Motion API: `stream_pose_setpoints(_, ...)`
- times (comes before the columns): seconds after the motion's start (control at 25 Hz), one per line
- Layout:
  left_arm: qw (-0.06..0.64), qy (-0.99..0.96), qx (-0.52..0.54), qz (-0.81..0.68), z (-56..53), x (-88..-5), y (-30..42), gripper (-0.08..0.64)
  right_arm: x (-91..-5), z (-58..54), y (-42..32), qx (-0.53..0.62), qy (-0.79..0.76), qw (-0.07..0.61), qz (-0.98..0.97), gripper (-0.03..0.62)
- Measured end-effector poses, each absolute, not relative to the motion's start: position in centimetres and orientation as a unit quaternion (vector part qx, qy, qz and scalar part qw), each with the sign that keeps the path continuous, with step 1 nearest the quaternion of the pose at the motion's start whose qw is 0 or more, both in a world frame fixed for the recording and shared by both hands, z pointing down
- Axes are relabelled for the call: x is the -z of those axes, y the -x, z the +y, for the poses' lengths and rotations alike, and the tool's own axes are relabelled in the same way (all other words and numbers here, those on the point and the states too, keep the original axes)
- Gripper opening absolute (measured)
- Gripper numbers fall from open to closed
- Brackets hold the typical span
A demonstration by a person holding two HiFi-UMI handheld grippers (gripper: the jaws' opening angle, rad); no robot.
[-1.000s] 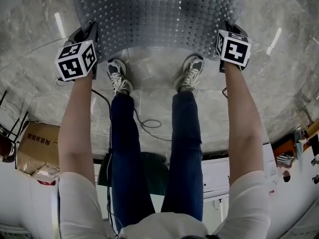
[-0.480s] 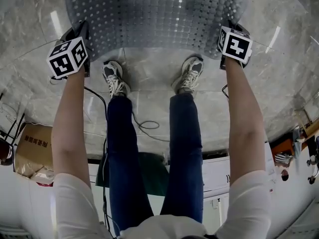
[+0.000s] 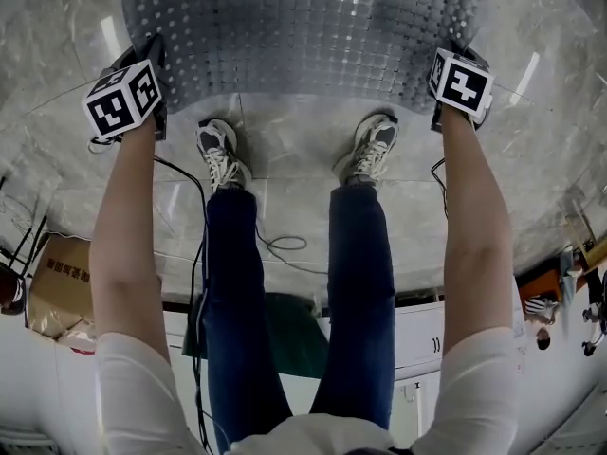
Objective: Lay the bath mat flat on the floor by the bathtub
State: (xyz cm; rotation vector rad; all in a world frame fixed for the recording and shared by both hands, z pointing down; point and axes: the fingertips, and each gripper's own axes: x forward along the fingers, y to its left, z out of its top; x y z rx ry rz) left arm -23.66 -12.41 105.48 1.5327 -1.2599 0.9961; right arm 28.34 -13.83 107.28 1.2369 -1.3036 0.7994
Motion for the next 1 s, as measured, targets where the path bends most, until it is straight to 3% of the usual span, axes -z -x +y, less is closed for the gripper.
stream_pose_setpoints(0.68, 0.451, -0.592, -0.405, -0.531, -12.2, -109.5, 25.8, 0.048, -110.8, -13.7, -30.5, -0.354, -0.526, 0.544, -0.55, 0.044)
stream_pose_setpoints(0.8, 0.456, -0.588, -0.403, -0.533, -12.3, -109.8, 26.0, 0.104, -111.1, -13.8, -30.8, -0.373, -0.526, 0.534, -0.546, 0.048)
stream_pose_setpoints(1.0, 0.462, -0.582, -0.402, -0.535, -12.1, -110.0, 26.4, 0.126, -111.2, -13.7, -31.0, -0.386, -0.529, 0.53, -0.539, 0.065)
